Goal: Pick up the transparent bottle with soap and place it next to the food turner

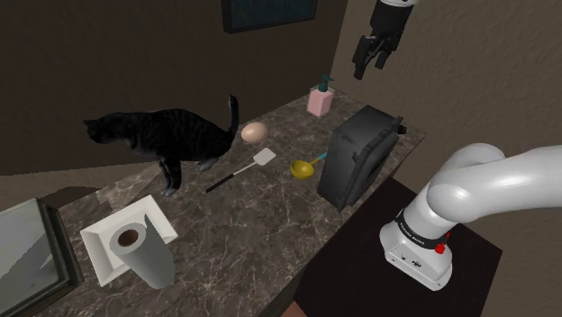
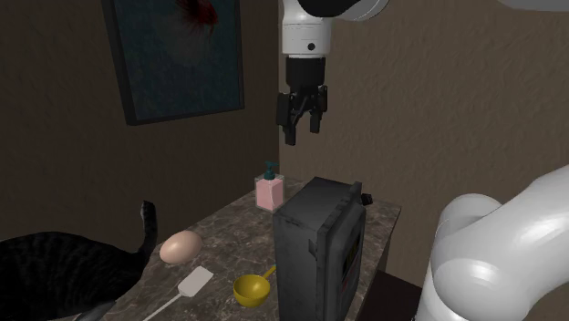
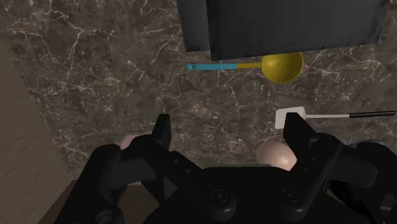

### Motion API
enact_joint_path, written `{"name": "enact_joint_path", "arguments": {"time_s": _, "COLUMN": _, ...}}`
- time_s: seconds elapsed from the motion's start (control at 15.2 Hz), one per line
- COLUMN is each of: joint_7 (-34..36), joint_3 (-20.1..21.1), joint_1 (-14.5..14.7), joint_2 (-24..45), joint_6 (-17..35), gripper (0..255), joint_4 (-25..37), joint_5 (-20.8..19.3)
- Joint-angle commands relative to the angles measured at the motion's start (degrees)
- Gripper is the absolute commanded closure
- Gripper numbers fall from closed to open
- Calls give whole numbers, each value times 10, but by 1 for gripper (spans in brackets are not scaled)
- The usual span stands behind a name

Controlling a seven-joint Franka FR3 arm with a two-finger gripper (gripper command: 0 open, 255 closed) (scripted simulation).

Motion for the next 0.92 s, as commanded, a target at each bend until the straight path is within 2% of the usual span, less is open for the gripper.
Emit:
{"name": "enact_joint_path", "arguments": {"time_s": 0.0, "joint_7": 0, "joint_3": 0, "joint_1": 0, "joint_2": 0, "joint_6": 0, "gripper": 0, "joint_4": 0, "joint_5": 0}}
{"name": "enact_joint_path", "arguments": {"time_s": 0.46, "joint_7": -69, "joint_3": -64, "joint_1": -14, "joint_2": 111, "joint_6": 85, "gripper": 0, "joint_4": 24, "joint_5": -18}}
{"name": "enact_joint_path", "arguments": {"time_s": 0.86, "joint_7": -131, "joint_3": -113, "joint_1": -21, "joint_2": 224, "joint_6": 143, "gripper": 0, "joint_4": 75, "joint_5": -14}}
